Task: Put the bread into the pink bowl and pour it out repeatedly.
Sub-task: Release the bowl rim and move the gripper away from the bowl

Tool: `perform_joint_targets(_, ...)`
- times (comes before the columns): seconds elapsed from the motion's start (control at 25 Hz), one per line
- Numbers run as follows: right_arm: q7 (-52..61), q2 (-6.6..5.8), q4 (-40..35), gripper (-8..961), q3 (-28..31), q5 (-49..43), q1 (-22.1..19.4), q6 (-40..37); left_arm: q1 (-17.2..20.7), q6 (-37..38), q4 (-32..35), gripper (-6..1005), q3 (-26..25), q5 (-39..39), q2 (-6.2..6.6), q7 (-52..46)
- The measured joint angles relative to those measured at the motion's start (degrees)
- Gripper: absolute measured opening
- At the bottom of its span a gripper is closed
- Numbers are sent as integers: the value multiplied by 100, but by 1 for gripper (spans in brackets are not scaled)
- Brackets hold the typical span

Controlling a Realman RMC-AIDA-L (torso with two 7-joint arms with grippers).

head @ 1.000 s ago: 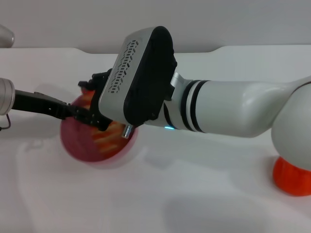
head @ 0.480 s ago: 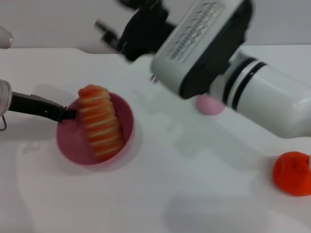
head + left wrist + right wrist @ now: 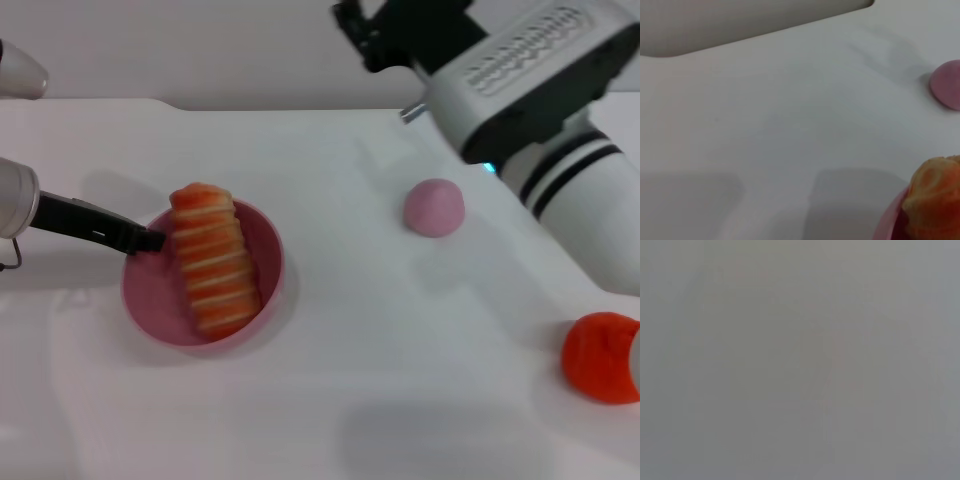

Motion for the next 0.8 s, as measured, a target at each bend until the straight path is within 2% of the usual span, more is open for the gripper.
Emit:
perform_joint_targets(0.12, 375, -14, 255, 559, 3, 3, -54, 459, -47, 0, 0, 45, 8, 95, -26, -62)
perform_joint_targets(0.36, 464, -19, 591, 559, 16, 5, -91, 856, -90, 1, -16, 45, 110, 210, -60, -153)
perform_joint_targets(0.8, 465, -19, 717, 558, 1, 5, -93, 965, -63, -15, -43, 45, 304, 280, -101, -304)
